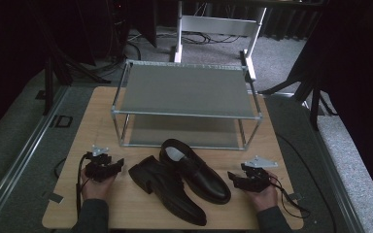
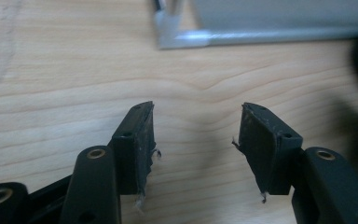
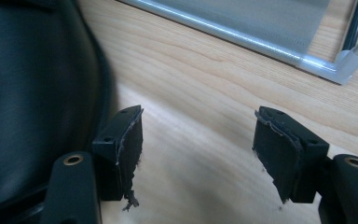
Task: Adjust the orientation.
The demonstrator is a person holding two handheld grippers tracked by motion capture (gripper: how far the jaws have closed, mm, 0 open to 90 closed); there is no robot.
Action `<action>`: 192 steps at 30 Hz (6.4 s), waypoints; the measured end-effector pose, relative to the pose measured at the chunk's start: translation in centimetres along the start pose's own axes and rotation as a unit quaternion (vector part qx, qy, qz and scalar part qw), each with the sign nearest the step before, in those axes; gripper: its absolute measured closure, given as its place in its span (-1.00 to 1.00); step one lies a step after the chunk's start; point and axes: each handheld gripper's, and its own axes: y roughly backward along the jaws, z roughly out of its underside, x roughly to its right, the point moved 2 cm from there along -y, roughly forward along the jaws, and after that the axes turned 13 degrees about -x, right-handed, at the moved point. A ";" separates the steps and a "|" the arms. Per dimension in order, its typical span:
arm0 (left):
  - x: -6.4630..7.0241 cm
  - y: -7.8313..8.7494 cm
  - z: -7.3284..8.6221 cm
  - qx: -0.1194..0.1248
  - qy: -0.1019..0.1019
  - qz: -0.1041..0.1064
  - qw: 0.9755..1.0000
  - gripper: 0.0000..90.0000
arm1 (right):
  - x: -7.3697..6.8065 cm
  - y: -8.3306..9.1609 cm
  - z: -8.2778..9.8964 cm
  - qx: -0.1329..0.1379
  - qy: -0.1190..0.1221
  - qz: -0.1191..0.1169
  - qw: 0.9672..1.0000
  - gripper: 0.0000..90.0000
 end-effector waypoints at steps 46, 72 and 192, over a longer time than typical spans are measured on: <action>13.3 0.1 -8.7 -0.015 -0.206 0.076 0.976 0.59 | -3.5 1.5 4.0 -0.045 0.038 0.020 0.998 -0.13; 13.2 0.6 -7.9 -0.014 -0.203 0.109 0.973 0.57 | 3.2 -0.9 -1.9 -0.023 -0.048 0.052 0.997 0.32; 19.4 1.6 -5.8 -0.056 -0.270 0.160 0.948 0.71 | -2.4 -6.0 -6.4 -0.052 -0.083 0.020 0.995 0.72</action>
